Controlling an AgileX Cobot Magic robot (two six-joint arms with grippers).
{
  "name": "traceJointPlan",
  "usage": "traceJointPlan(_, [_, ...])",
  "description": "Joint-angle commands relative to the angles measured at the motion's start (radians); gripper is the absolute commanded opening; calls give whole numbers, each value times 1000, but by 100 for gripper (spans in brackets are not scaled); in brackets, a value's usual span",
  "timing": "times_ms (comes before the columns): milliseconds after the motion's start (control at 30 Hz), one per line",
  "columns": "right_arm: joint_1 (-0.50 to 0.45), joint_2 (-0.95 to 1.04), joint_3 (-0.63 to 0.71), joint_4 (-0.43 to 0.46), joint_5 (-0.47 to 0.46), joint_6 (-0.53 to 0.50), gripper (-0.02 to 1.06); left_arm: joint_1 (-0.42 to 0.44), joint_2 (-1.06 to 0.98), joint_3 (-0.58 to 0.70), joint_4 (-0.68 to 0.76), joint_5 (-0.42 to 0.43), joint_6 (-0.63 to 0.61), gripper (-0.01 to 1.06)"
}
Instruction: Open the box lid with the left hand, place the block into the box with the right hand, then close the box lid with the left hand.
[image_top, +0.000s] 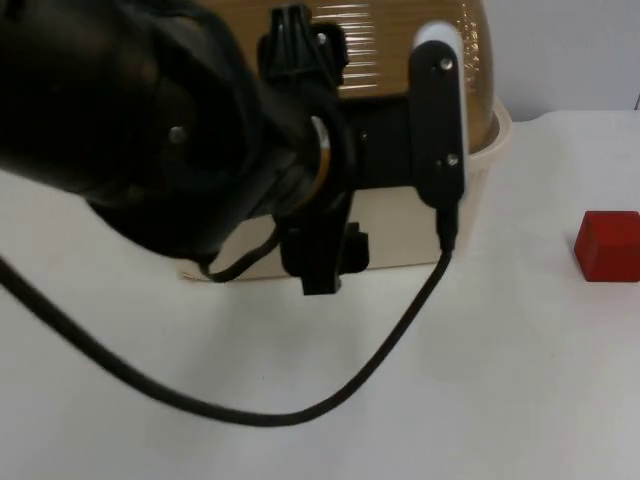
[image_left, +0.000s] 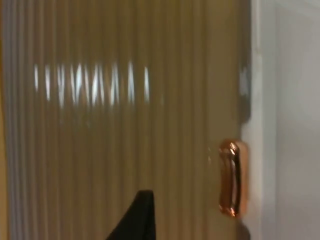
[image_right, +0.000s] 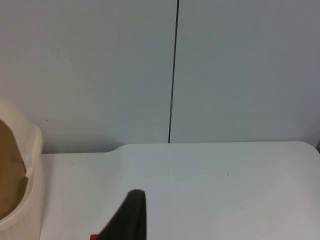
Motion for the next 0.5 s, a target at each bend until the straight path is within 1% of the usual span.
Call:
traceJointPlan(0, [-1,-1,-4,-5,-16,9,105,-2,9,-24,4,-5,-15,81])
traceJointPlan(33, [-1,-1,-4,-5,-16,9,105,-2,9,-24,4,-5,-15,81])
traceJointPlan(100, [-1,-1,-4,-5,-16,9,105,-2,9,-24,-1,-33,-15,57])
traceJointPlan(167, [-1,-1,-4,-5,-16,9,105,-2,9,-24,-26,-43,-15,31])
traceJointPlan(200, [-1,-1,-4,-5,-16,9,105,-2,9,-24,-26,-43,-15,31])
traceJointPlan(233, [-1,-1,-4,-5,-16,9,105,-2,9,-24,-27,-43,-15,18])
traceJointPlan(300, [-1,-1,-4,-5,-16,9,105,-2,9,-24,-27,-43,-15,-1])
traceJointPlan(467, [-1,-1,-4,-5,-16,9,105,-2,9,-24,-25,-56,-13,0])
